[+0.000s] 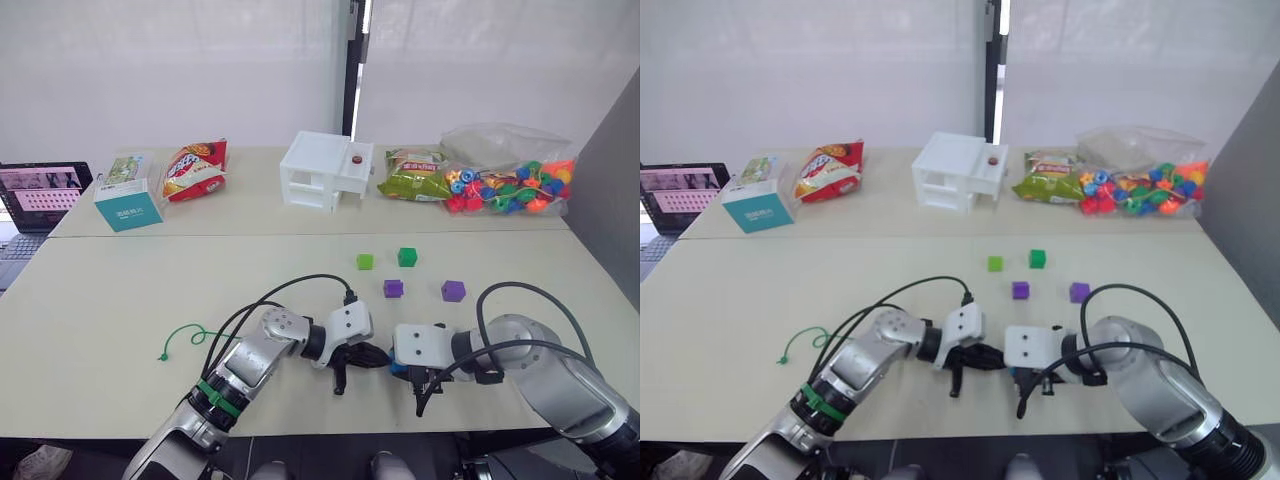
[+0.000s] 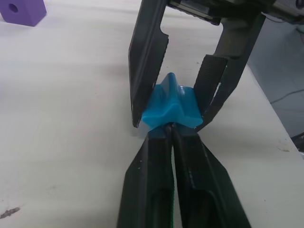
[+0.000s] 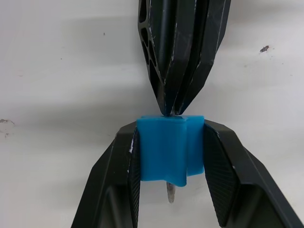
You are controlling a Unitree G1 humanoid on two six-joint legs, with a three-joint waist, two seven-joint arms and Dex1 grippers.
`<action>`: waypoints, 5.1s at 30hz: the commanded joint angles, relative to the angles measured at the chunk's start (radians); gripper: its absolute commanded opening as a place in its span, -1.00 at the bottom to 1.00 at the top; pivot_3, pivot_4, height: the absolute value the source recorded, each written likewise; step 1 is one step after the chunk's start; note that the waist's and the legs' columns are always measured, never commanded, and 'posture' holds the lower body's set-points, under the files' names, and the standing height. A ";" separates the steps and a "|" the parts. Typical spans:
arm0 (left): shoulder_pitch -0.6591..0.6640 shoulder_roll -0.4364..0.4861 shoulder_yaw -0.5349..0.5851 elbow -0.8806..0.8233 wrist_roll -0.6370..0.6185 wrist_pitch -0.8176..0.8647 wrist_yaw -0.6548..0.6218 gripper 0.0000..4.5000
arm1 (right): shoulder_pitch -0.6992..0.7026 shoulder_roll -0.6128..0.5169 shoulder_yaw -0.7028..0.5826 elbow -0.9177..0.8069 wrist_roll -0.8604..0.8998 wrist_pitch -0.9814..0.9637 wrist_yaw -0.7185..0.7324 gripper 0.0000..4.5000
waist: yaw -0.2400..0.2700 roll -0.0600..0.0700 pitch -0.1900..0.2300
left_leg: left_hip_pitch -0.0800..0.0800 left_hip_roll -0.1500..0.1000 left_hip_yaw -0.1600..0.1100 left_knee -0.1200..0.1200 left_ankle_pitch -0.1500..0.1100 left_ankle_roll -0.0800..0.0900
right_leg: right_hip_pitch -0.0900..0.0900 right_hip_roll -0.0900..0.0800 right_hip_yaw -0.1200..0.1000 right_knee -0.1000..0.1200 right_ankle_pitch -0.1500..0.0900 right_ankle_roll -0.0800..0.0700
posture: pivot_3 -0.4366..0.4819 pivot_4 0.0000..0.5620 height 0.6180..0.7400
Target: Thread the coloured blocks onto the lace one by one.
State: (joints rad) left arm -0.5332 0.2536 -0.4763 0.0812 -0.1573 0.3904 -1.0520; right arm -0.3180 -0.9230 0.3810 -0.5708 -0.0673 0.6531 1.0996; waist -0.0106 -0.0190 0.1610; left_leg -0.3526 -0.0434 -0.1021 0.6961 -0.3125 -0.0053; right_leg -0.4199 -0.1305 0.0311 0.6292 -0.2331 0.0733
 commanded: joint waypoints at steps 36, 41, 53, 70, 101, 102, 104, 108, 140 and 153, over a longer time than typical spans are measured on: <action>-0.039 0.064 -0.022 -0.045 0.062 -0.057 -0.054 -1.00 | -0.001 0.044 0.052 0.016 -0.017 -0.015 -0.006 -0.41 | -0.006 -0.001 0.000 | 0.000 0.001 0.000 0.000 0.000 0.000 | -0.001 0.001 0.000 0.001 0.000 0.000 | -0.05 -0.47 1.00; -0.075 0.042 -0.046 -0.017 0.086 -0.051 -0.055 -1.00 | 0.012 0.042 0.052 0.001 -0.017 -0.006 -0.008 -0.41 | -0.004 -0.001 0.000 | 0.001 0.001 0.000 0.000 0.000 0.000 | 0.000 0.001 0.000 0.000 0.000 -0.001 | -0.05 -0.47 1.00; -0.048 0.078 -0.007 -0.075 0.038 -0.012 -0.085 0.24 | 0.030 0.026 -0.036 -0.005 0.041 0.035 -0.004 0.49 | -0.001 -0.001 0.000 | 0.000 0.001 0.000 0.000 0.000 0.000 | -0.001 0.001 0.000 0.001 0.001 -0.001 | -0.05 -0.47 1.00; -0.088 -0.099 -0.033 0.134 0.051 -0.129 -0.058 0.38 | 0.251 -0.130 -0.346 -0.119 0.231 0.113 -0.025 0.98 | 0.020 -0.002 0.001 | -0.001 0.001 0.000 0.000 0.000 0.001 | 0.000 0.001 0.000 -0.001 0.001 0.000 | -0.05 -0.47 1.00; -0.084 -0.082 -0.050 0.131 0.101 -0.149 -0.038 -0.38 | 0.206 -0.061 -0.182 0.059 0.129 0.009 -0.167 -1.00 | 0.019 -0.003 0.001 | 0.000 0.001 0.000 0.001 0.000 0.000 | 0.002 0.001 0.000 -0.001 0.002 0.000 | -0.05 -0.47 1.00; -0.083 -0.079 -0.045 0.128 0.102 -0.154 -0.032 -0.38 | 0.203 -0.065 -0.180 0.067 0.121 0.005 -0.163 -1.00 | 0.019 -0.003 0.001 | 0.000 0.001 0.000 0.001 0.000 0.000 | 0.002 0.001 0.000 -0.001 0.002 0.000 | -0.05 -0.47 1.00; -0.079 -0.061 -0.028 0.112 0.094 -0.154 -0.033 -0.38 | 0.200 -0.071 -0.180 0.078 0.115 -0.002 -0.154 -1.00 | 0.019 -0.003 0.001 | 0.000 0.001 0.000 0.001 0.000 0.000 | 0.002 0.001 0.000 -0.001 0.003 0.000 | -0.05 -0.47 1.00; -0.053 0.028 0.029 0.031 0.045 -0.126 -0.070 -0.38 | 0.182 -0.084 -0.182 0.098 0.116 -0.007 -0.135 -1.00 | 0.016 -0.002 0.001 | 0.000 0.001 0.000 0.001 0.000 0.000 | 0.001 0.001 0.000 -0.001 0.003 0.000 | -0.05 -0.47 1.00; 0.055 0.699 0.523 0.190 -0.218 -0.144 -0.398 0.99 | -0.044 -0.014 -0.064 0.275 0.063 -0.160 0.014 -1.00 | -0.012 -0.005 0.001 | 0.001 0.008 0.003 -0.001 0.000 0.000 | -0.003 0.007 -0.001 0.001 0.005 -0.004 | -0.05 -0.47 1.00; 0.031 0.284 0.174 -0.139 -0.137 -0.079 -0.196 0.99 | -0.039 0.023 -0.036 0.154 0.103 -0.060 0.041 -1.00 | -0.019 -0.005 0.001 | 0.000 0.007 0.002 -0.002 -0.001 0.002 | -0.004 0.007 0.000 0.001 0.005 -0.004 | -0.05 -0.47 1.00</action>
State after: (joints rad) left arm -0.4985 0.5580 -0.2696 -0.0475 -0.3281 0.3463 -1.2795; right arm -0.3499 -0.9053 0.3235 -0.3863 0.0223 0.5813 1.1207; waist -0.0296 -0.0238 0.1620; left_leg -0.3528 -0.0363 -0.1001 0.6944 -0.3136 -0.0038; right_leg -0.4233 -0.1234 0.0311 0.6292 -0.2276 0.0690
